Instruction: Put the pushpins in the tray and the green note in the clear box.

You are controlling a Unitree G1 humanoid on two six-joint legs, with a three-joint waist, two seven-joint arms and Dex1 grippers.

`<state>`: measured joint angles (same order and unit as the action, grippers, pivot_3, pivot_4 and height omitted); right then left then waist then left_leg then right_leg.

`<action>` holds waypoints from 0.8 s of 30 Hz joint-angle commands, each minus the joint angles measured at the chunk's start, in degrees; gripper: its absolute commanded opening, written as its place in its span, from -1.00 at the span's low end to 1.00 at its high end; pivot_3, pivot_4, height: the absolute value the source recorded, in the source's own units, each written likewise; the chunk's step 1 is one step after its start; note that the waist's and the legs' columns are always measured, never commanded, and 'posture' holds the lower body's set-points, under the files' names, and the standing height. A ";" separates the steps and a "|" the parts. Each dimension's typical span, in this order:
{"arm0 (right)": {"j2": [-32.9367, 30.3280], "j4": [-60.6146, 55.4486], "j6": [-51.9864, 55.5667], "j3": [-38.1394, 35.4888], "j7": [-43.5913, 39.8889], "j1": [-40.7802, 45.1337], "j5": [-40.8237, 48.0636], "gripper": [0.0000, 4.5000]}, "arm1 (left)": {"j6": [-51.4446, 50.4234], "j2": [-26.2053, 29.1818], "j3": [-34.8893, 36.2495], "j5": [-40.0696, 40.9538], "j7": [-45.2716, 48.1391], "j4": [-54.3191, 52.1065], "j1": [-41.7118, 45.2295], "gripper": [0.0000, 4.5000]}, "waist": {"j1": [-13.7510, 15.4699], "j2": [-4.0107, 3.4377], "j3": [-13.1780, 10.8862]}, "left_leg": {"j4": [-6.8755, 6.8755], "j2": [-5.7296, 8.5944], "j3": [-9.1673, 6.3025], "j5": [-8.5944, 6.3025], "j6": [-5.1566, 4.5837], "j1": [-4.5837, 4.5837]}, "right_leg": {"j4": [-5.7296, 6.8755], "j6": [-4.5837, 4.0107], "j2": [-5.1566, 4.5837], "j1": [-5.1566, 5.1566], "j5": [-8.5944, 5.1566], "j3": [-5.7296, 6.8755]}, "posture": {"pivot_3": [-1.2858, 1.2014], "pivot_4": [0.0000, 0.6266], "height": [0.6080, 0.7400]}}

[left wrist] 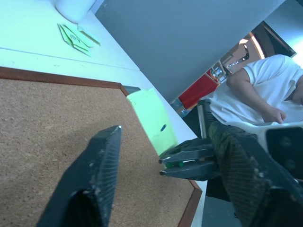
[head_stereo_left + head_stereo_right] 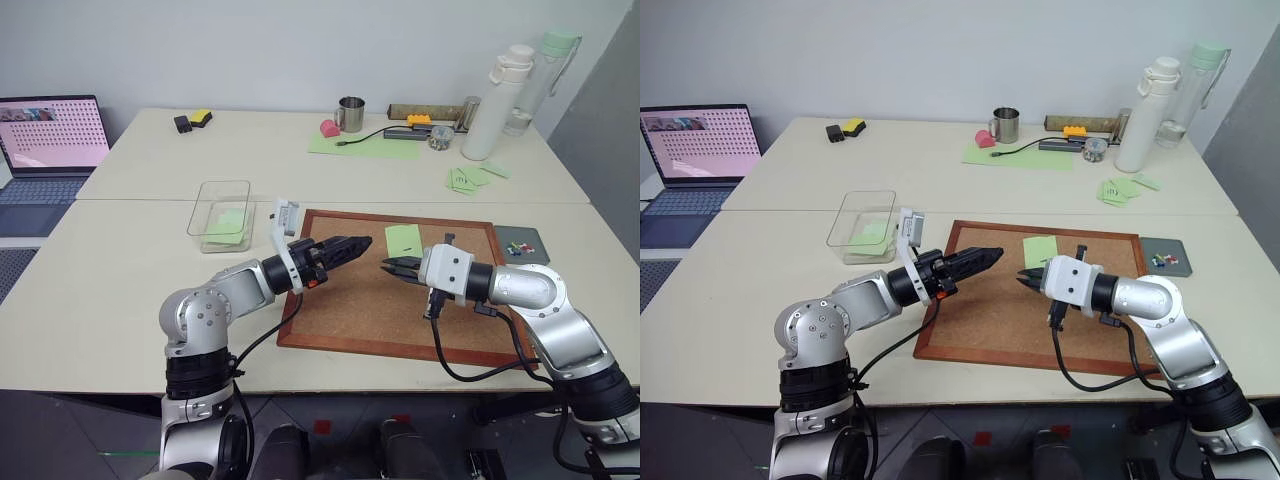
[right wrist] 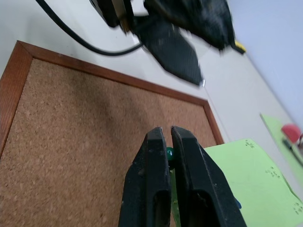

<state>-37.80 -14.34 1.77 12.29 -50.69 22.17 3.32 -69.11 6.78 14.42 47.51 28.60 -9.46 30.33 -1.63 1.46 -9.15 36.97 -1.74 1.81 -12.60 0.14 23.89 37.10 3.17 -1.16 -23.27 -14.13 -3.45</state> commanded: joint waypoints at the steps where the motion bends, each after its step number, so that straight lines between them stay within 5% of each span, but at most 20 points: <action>1: -0.22 -3.40 -4.27 0.15 -0.79 2.18 -1.43 -1.00 | -3.70 -1.41 1.77 5.87 -1.77 0.42 1.39 0.55 | 0.00 0.01 -0.01 | 0.00 0.00 0.01 0.00 0.00 0.00 | 0.00 0.00 0.00 0.00 0.00 -0.01 | 0.03 -0.52 1.00; 15: 1.70 -5.61 -8.00 3.84 -3.28 5.37 -2.66 -1.00 | -1.10 -3.17 -1.36 8.56 -2.38 1.54 2.68 0.55 | 0.03 0.02 -0.01 | 0.00 0.01 0.00 0.01 0.01 0.00 | 0.01 -0.02 -0.02 0.00 0.01 0.00 | 0.03 -0.52 1.00; 24: 1.44 -4.84 -8.24 3.04 -3.33 5.93 -2.30 -1.00 | -0.93 -1.61 -1.41 11.52 -1.16 0.40 1.60 -0.22 | 0.03 0.02 -0.01 | 0.00 0.01 0.00 0.01 0.01 0.00 | 0.00 -0.02 -0.02 0.00 0.01 0.00 | 0.03 -0.52 1.00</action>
<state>-36.00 -18.00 -5.44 16.87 -53.84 27.11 0.74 -70.54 4.79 13.21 56.84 26.83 -6.86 31.76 -1.60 1.48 -9.17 36.97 -1.74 1.81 -12.59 0.16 23.89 37.10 3.15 -1.19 -23.27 -14.13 -3.45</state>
